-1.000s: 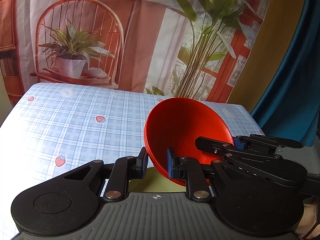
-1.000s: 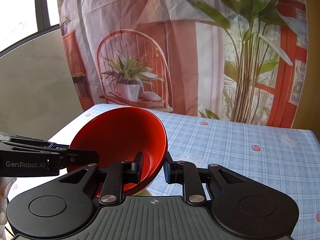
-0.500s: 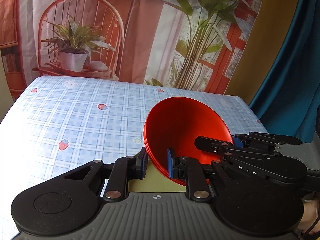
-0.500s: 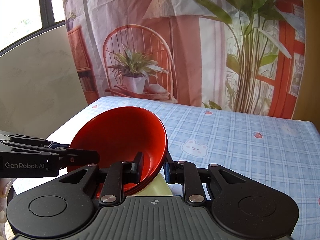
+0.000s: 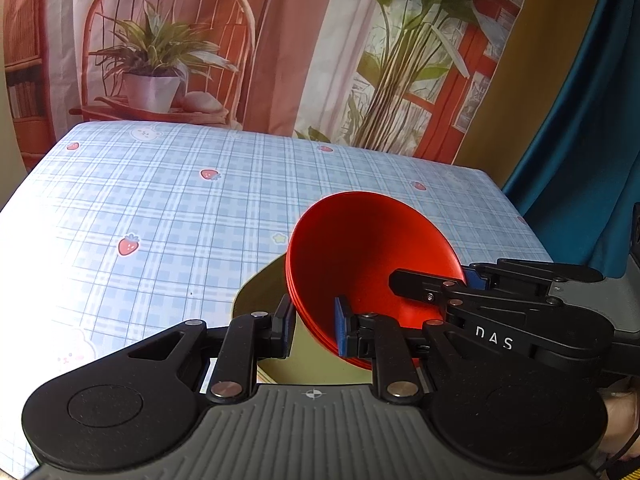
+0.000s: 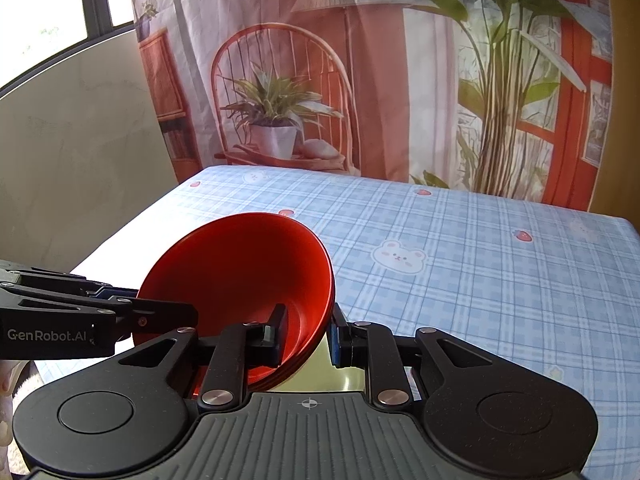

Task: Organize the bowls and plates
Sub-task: 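Carry the red bowl stack with the left gripper over the green plates, then lower the red bowls onto the green plate and open the left gripper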

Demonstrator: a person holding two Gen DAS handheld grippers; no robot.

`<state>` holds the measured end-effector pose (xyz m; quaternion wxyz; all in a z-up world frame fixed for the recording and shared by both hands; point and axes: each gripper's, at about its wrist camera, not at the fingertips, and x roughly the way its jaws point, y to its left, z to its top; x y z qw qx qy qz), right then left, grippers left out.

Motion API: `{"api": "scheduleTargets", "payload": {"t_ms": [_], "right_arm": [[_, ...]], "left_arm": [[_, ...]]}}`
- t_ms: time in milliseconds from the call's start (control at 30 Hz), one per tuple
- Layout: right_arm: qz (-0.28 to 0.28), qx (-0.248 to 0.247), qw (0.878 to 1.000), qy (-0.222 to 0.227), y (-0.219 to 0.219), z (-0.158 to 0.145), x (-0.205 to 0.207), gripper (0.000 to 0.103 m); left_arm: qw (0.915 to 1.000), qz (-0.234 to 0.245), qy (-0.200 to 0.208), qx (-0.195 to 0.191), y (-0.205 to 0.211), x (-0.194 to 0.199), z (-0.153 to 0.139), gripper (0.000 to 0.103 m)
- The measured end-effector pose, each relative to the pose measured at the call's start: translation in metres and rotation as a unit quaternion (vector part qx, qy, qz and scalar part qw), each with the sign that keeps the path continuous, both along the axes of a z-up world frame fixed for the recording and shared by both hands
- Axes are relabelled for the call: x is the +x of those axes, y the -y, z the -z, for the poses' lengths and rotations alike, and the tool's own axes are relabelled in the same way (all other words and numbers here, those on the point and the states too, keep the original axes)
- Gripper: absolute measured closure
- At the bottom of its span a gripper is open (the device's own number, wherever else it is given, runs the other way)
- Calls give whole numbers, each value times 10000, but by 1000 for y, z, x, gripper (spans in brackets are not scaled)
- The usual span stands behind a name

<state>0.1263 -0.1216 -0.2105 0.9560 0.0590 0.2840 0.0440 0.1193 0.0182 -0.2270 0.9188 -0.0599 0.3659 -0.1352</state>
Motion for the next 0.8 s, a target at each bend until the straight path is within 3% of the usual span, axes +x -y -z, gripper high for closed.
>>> {"api": "scheduleTargets", "payload": {"t_ms": [800], "right_arm": [[15, 26, 9986, -526, -9, 40, -1, 84]], "left_arm": [[9993, 15, -318, 188, 0, -4, 31, 82]]}}
